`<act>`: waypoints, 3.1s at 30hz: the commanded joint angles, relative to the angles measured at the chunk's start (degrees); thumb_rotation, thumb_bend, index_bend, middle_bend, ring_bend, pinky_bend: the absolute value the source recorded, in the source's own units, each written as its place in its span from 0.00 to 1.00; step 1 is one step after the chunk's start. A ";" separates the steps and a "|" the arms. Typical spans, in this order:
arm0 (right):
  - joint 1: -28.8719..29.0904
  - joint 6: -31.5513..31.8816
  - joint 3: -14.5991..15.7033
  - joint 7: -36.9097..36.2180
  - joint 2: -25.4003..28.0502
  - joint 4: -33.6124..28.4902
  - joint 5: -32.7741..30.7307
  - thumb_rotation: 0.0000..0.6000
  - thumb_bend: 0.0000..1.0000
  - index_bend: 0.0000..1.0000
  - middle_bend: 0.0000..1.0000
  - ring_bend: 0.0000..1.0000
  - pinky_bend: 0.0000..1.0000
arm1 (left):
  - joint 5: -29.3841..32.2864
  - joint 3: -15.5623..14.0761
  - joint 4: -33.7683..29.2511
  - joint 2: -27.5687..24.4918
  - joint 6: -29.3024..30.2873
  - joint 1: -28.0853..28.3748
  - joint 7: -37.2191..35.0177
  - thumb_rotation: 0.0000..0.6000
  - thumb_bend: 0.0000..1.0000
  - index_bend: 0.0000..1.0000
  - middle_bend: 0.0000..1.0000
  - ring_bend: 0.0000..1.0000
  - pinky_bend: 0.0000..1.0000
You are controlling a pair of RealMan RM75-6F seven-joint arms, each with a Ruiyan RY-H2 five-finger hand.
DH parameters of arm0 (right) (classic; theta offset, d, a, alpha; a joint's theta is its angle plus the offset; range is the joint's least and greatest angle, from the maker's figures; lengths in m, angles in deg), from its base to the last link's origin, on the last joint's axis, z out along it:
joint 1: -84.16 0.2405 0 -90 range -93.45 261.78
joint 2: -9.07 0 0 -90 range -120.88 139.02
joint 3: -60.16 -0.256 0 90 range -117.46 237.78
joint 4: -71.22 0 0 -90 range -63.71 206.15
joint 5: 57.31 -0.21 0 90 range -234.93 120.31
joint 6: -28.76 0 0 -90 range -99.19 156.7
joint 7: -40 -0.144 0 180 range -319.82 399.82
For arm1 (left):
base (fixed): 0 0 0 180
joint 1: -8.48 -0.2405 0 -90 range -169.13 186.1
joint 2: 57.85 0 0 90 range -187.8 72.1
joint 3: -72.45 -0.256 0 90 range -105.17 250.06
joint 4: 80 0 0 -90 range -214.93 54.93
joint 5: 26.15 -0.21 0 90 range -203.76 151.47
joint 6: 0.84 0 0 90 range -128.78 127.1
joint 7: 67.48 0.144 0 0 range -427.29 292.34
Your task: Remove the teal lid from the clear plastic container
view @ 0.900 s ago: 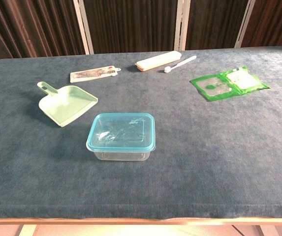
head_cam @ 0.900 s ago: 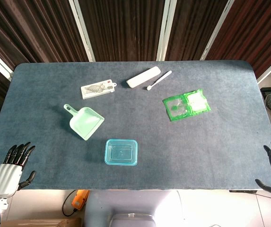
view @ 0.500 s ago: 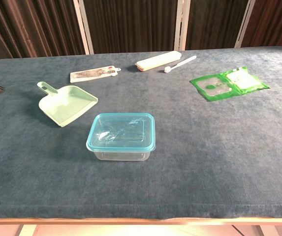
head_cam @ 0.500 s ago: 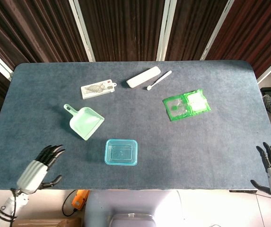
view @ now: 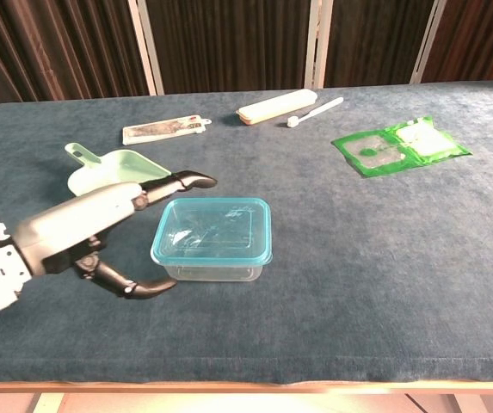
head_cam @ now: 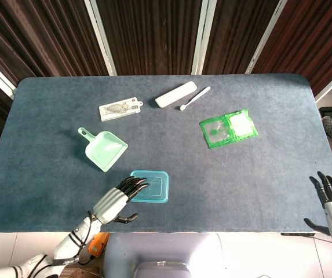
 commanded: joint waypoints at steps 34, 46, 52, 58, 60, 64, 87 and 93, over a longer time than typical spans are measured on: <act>0.62 -2.23 1.75 -4.38 2.72 -0.57 1.40 1.00 0.18 0.00 0.00 0.00 0.00 | 22.75 6.19 1.65 1.49 -16.26 11.14 14.79 1.00 0.28 0.00 0.00 0.00 0.00; 2.54 -3.10 1.27 -2.52 1.55 -1.18 3.45 1.00 0.18 0.00 0.00 0.00 0.00 | 23.85 4.80 1.67 2.75 -13.37 10.72 16.54 1.00 0.28 0.00 0.43 0.29 0.27; 8.35 -8.03 -0.50 1.09 -0.55 -1.68 6.35 1.00 0.18 0.01 0.00 0.00 0.00 | 22.79 3.35 1.02 4.15 -11.18 10.11 18.07 1.00 0.28 0.00 0.54 0.39 0.46; 16.76 -15.93 -1.49 -0.97 -6.52 1.80 10.18 1.00 0.19 0.25 0.00 0.00 0.00 | 22.01 2.17 0.64 6.25 -9.16 9.34 19.23 1.00 0.28 0.00 0.56 0.40 0.49; 18.89 -17.16 -1.51 -2.94 -9.11 4.45 11.54 1.00 0.21 0.32 0.00 0.00 0.00 | 21.95 2.11 1.14 6.90 -8.78 9.31 19.74 1.00 0.28 0.00 0.57 0.41 0.50; 22.94 -17.95 -1.43 -7.81 -16.78 12.45 14.08 1.00 0.24 0.43 0.00 0.00 0.00 | 22.63 2.15 1.57 8.25 -8.27 9.18 21.29 1.00 0.28 0.00 0.58 0.41 0.52; 32.57 -15.58 0.82 -20.01 -35.93 23.91 17.46 1.00 0.31 0.56 0.03 0.00 0.00 | 23.66 2.59 0.45 9.72 -8.62 9.70 22.52 1.00 0.28 0.00 0.58 0.41 0.53; 33.40 -16.75 1.65 -19.13 -37.73 22.24 16.29 1.00 0.33 0.60 0.04 0.00 0.00 | 23.40 2.82 1.21 10.65 -7.87 9.79 22.94 1.00 0.29 0.00 0.58 0.41 0.53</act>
